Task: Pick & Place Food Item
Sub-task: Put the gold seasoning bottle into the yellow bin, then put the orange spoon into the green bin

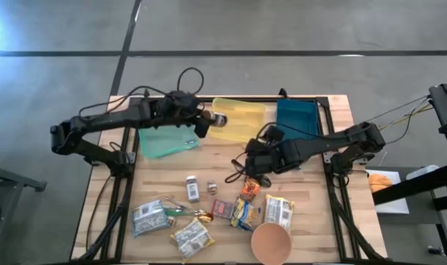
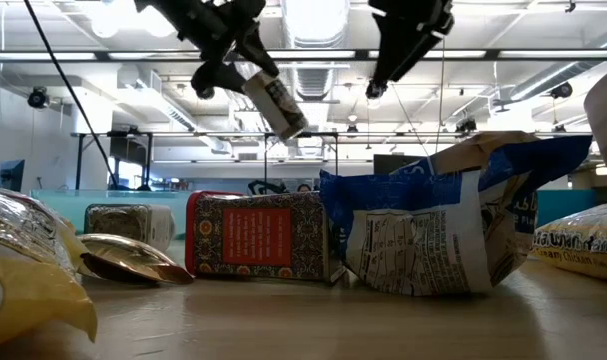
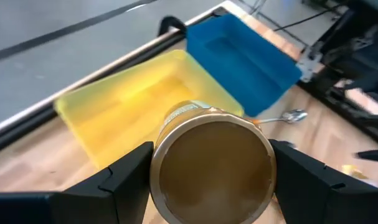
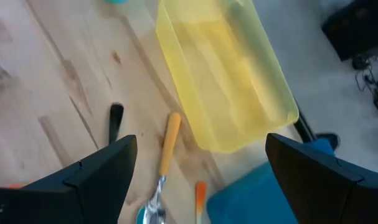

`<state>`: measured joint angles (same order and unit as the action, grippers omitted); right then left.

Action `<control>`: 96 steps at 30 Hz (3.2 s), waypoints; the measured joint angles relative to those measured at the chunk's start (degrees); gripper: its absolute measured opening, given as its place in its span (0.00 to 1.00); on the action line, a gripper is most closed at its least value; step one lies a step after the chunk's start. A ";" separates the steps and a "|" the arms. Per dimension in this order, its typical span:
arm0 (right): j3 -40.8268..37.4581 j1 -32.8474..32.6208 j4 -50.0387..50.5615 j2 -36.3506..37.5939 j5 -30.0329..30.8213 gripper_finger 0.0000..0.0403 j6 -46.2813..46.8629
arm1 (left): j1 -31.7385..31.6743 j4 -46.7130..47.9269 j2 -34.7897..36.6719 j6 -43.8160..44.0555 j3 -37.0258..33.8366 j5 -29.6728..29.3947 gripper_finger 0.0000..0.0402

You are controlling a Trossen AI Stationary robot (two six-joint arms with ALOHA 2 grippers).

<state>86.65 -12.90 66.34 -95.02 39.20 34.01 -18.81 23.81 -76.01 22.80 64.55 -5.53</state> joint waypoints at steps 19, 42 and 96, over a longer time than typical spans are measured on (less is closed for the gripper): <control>-14.84 -4.13 6.89 4.96 1.11 0.87 27.44 | -7.52 13.24 -18.75 -9.09 15.64 8.18 0.67; -36.58 -4.36 -23.51 19.10 2.99 0.87 22.57 | -11.37 27.46 -35.20 -14.07 29.83 7.94 0.67; -37.70 -4.49 -26.09 18.34 1.23 0.87 22.37 | -10.21 34.23 -36.65 -17.90 28.11 8.56 0.97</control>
<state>48.95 -17.39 40.25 -76.69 40.43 56.38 -29.02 58.04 -112.66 4.91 92.66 3.03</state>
